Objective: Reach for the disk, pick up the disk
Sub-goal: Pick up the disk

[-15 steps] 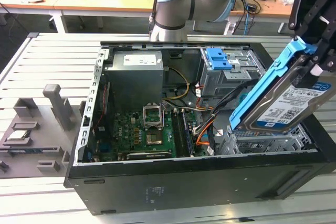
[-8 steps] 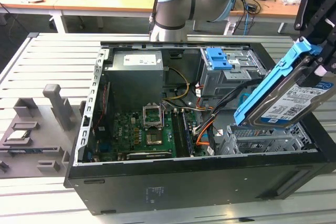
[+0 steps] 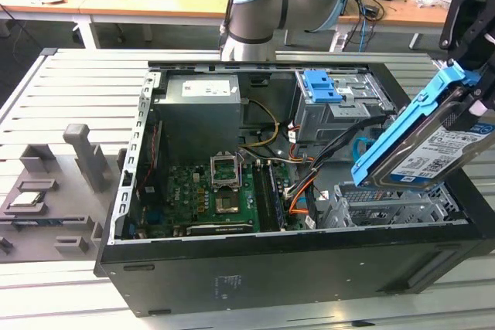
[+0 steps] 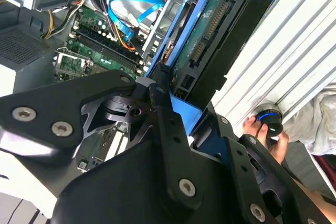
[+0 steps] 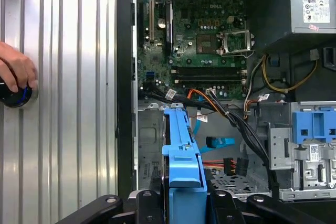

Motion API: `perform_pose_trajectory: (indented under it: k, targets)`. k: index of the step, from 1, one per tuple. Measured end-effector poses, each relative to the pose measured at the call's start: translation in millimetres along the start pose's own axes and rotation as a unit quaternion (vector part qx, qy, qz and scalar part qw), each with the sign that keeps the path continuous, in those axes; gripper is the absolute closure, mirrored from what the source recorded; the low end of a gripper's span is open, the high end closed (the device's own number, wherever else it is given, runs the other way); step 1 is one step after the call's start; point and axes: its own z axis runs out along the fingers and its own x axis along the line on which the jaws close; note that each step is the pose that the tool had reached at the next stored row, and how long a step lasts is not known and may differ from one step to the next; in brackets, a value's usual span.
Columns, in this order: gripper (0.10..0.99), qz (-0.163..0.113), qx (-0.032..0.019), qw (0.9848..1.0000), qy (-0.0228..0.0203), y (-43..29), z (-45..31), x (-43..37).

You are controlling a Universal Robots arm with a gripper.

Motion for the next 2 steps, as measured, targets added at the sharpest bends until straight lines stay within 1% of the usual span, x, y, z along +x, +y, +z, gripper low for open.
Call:
perform_pose_trajectory:
  k: [2]
  targets:
    - [0.714, 0.0, 0.0, 1.0, 0.0, -0.1, 0.0, 0.0]
